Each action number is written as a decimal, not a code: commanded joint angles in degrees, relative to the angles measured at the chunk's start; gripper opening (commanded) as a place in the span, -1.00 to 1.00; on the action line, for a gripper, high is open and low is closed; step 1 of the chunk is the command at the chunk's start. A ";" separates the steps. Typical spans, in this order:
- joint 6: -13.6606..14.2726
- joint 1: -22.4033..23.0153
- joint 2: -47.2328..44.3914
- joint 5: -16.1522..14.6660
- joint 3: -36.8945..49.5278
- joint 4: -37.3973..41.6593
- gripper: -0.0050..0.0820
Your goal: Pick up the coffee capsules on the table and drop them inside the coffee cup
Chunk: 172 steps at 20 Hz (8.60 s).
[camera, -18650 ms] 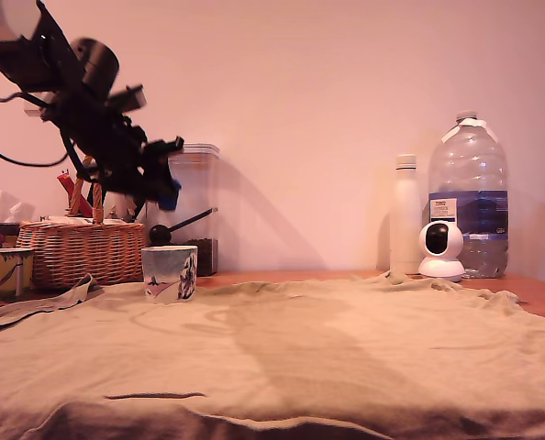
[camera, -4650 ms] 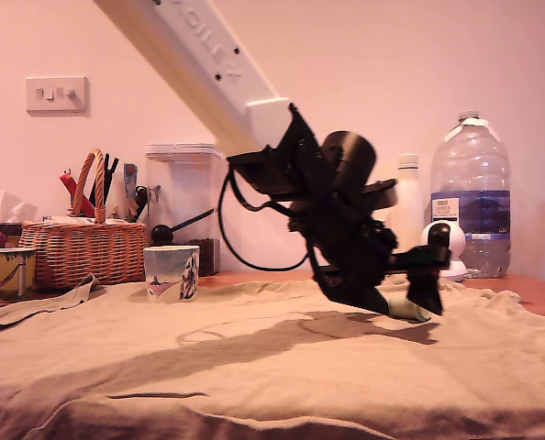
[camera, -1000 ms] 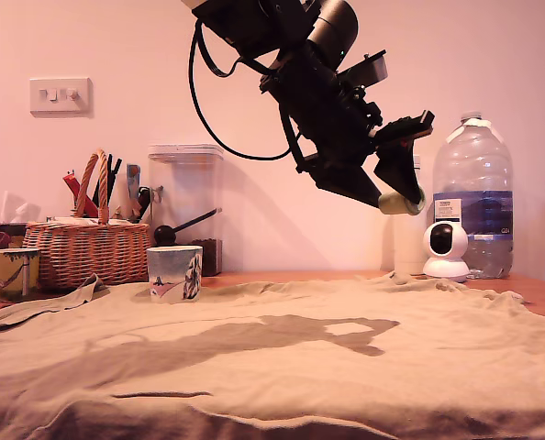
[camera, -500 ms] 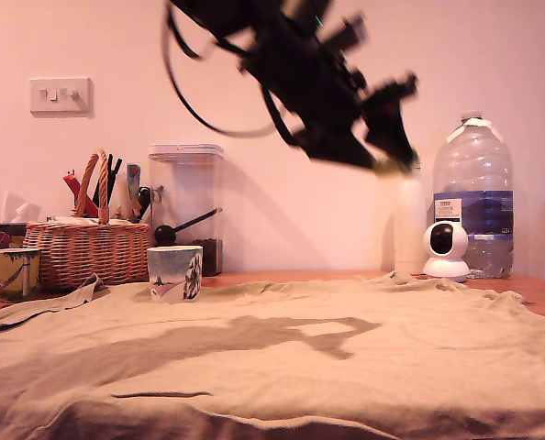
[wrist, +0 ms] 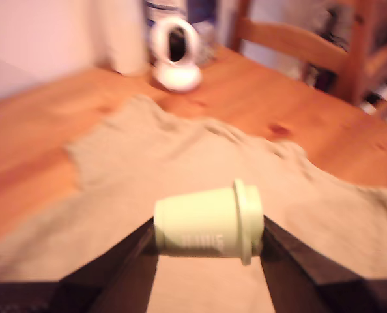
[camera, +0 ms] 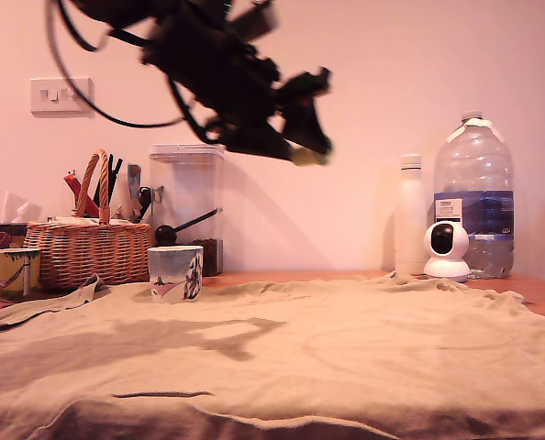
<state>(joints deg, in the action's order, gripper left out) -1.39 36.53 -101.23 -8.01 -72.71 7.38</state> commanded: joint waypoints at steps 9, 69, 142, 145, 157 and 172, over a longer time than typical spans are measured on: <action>-1.66 -7.10 3.10 1.27 9.60 4.28 -0.27; -3.08 -23.26 -13.05 -3.28 -12.63 -5.46 -0.27; 3.39 -24.26 7.91 1.40 -24.57 -31.50 -0.94; 3.34 -22.93 13.53 4.57 -14.82 -23.43 -0.94; 1.27 -20.46 30.42 5.51 19.82 4.74 -0.94; -1.75 -24.61 40.50 7.23 37.13 5.07 -0.94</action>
<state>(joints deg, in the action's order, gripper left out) -2.74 12.27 -61.41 -0.95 -37.39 11.99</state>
